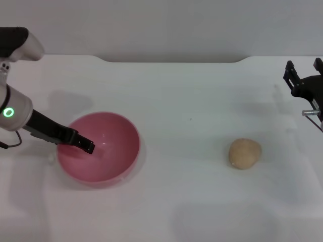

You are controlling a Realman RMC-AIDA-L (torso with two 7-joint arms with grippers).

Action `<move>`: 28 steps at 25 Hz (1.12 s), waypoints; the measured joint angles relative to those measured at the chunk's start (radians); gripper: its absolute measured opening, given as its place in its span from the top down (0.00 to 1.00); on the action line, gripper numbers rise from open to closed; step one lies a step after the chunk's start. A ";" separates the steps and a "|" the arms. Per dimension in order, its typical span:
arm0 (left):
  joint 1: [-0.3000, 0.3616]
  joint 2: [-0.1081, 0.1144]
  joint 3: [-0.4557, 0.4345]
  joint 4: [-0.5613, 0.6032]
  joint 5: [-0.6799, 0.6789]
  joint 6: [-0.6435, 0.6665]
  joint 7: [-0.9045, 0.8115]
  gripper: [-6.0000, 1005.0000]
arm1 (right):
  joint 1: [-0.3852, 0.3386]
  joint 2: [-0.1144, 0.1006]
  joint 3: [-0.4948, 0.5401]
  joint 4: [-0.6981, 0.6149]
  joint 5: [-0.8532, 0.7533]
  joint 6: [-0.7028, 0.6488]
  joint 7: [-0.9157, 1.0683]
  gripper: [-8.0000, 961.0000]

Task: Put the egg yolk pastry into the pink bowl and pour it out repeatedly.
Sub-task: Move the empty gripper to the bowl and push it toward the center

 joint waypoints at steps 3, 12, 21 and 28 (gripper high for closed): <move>-0.003 -0.006 0.011 -0.006 0.001 -0.008 0.000 0.23 | -0.002 0.000 0.000 0.000 0.000 0.000 -0.001 0.30; -0.006 -0.009 0.015 -0.014 0.004 -0.017 0.014 0.31 | -0.003 0.000 0.000 0.000 0.000 -0.001 -0.003 0.30; -0.009 -0.015 0.016 -0.014 0.004 -0.017 0.022 0.67 | -0.004 0.000 0.000 -0.002 0.000 -0.001 -0.004 0.30; -0.008 -0.015 0.016 -0.014 0.003 -0.018 0.023 0.93 | -0.004 -0.001 0.000 0.001 0.000 -0.003 0.005 0.30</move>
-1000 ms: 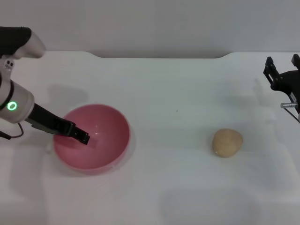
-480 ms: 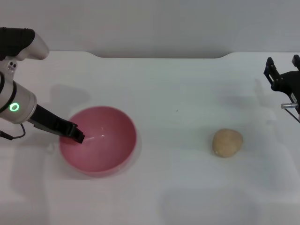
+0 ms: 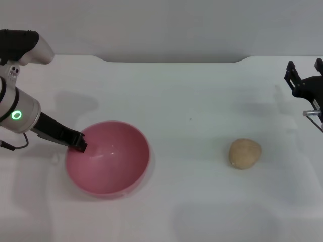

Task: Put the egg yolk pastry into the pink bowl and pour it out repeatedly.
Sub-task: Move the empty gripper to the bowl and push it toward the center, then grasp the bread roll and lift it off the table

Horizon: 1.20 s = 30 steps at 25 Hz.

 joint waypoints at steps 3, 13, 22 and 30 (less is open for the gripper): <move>0.001 0.000 -0.006 0.002 0.000 -0.003 0.000 0.96 | 0.005 -0.001 0.007 0.010 0.000 0.014 0.062 0.30; -0.002 0.000 -0.109 0.019 -0.010 -0.049 0.006 0.97 | 0.151 -0.075 -0.010 0.025 -0.135 0.314 0.665 0.30; 0.000 0.003 -0.171 0.038 -0.012 -0.052 0.015 0.97 | 0.262 -0.265 -0.028 0.176 -0.861 0.359 1.445 0.31; 0.002 0.004 -0.172 0.040 -0.012 -0.064 0.024 0.97 | 0.429 -0.290 -0.476 -0.198 -0.965 -0.203 2.039 0.31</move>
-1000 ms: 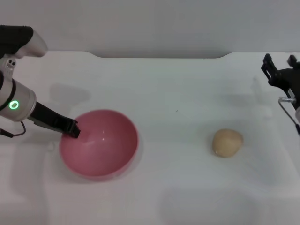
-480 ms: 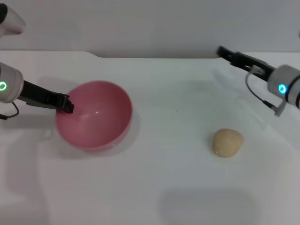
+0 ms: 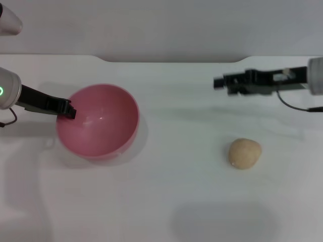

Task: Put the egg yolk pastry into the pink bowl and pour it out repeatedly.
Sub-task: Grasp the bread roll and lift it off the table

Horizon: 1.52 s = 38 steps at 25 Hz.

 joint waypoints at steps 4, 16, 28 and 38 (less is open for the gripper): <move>-0.004 0.000 0.001 0.000 0.000 -0.006 0.004 0.97 | 0.029 0.123 -0.306 -0.427 0.011 -0.271 0.236 0.31; -0.006 -0.003 0.007 0.000 0.002 -0.011 0.016 0.97 | -0.010 0.266 -0.863 -0.847 0.066 -0.493 0.476 0.31; -0.005 -0.003 0.011 0.001 0.008 -0.011 0.023 0.97 | 0.003 0.282 -1.256 -0.763 0.130 -0.342 0.616 0.31; -0.006 -0.001 0.011 0.001 0.008 -0.014 0.029 0.97 | 0.005 0.284 -1.345 -0.673 0.198 -0.212 0.626 0.36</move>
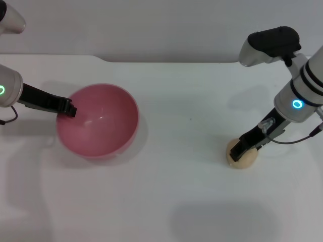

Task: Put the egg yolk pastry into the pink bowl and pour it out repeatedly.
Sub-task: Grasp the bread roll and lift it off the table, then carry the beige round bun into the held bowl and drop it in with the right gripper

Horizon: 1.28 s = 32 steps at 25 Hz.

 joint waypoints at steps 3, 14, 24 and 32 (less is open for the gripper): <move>0.000 0.000 0.001 0.000 0.000 0.000 0.001 0.97 | -0.001 0.000 -0.002 -0.001 0.001 0.007 0.000 0.38; -0.004 -0.003 0.010 0.016 0.000 -0.002 0.002 0.97 | -0.032 -0.006 0.006 -0.058 0.021 -0.008 -0.038 0.44; -0.014 -0.008 0.040 0.015 0.000 -0.002 0.004 0.97 | -0.055 -0.010 0.094 -0.169 0.086 -0.069 -0.139 0.54; -0.038 -0.020 0.151 0.004 -0.008 -0.010 -0.029 0.97 | -0.037 -0.010 0.066 -0.384 0.343 -0.115 -0.276 0.61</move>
